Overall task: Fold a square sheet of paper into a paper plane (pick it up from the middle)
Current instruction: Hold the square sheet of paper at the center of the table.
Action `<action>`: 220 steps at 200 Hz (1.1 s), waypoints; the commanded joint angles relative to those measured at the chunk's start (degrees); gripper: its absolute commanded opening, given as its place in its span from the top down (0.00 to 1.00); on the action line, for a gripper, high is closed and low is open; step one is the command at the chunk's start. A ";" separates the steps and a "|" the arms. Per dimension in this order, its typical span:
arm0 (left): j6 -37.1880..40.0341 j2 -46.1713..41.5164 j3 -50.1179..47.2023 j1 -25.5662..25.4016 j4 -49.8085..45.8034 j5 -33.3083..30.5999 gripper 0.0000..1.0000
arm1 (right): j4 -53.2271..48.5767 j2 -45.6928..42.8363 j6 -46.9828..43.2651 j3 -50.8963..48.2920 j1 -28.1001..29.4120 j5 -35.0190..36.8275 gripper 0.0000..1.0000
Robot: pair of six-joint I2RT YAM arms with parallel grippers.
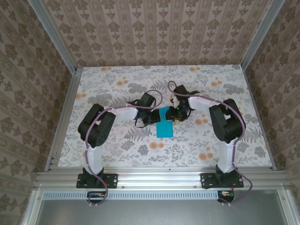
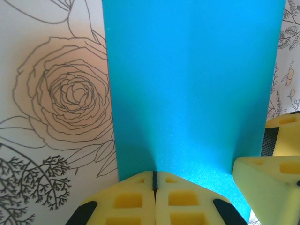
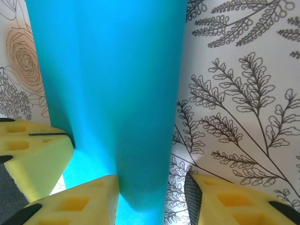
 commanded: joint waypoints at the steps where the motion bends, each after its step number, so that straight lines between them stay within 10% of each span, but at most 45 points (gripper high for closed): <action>1: 1.08 2.05 1.06 -0.53 -2.62 -0.10 0.92 | -1.86 2.51 -0.94 0.52 0.39 0.67 0.58; 220: -2.08 -8.28 -4.92 1.18 4.59 -3.03 0.80 | -3.02 5.00 -3.15 0.78 0.67 2.79 0.65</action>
